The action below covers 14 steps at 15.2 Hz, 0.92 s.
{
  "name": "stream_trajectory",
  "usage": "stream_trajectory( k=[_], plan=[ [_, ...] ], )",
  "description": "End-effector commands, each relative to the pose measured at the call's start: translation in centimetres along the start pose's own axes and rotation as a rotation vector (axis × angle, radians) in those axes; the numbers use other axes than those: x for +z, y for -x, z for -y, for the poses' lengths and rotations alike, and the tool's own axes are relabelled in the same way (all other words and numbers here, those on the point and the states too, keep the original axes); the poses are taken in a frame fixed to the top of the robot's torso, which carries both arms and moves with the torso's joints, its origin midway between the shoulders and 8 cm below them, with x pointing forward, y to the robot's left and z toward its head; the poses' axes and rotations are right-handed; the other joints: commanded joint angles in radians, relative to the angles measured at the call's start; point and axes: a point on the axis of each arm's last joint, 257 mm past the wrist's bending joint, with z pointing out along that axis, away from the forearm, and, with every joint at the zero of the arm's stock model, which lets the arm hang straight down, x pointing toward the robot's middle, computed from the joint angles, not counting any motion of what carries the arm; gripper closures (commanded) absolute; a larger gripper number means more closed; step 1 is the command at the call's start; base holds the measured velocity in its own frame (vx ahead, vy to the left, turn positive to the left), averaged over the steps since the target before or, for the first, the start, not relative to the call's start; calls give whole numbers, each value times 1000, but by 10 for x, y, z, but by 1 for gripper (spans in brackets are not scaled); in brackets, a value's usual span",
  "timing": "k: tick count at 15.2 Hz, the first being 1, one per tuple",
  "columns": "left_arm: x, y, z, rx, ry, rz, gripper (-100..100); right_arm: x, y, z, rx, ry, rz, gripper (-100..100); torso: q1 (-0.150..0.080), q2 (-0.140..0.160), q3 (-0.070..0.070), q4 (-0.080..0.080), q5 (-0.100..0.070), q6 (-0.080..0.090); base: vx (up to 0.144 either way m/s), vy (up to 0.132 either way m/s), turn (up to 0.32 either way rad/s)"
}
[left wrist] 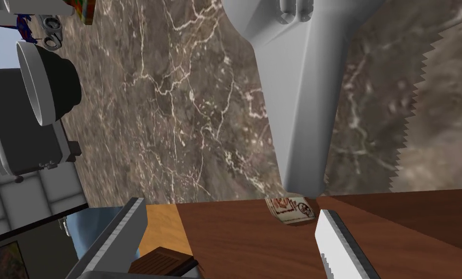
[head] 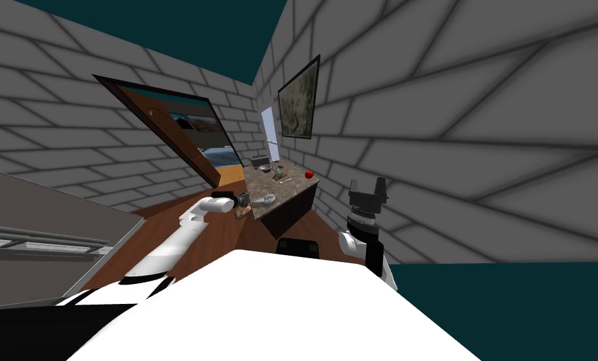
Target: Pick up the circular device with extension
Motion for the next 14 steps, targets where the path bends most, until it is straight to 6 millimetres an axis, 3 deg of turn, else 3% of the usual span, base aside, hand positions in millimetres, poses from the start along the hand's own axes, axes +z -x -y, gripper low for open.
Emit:
stream_trajectory(
  k=[1,5,14],
  plan=[
    [-1,2,-5,-5,26,6,-100,0,0,0,0,0,0,0,0,0,0,0,0,0,20,-17,7],
    [-2,19,-19,-60,126,28,-100,0,0,0,0,0,0,0,0,0,0,0,0,0,43,-38,-56],
    [-11,36,-50,-115,289,65,-100,0,0,0,0,0,0,0,0,-1,-1,0,0,0,44,-30,-43]
  ],
)
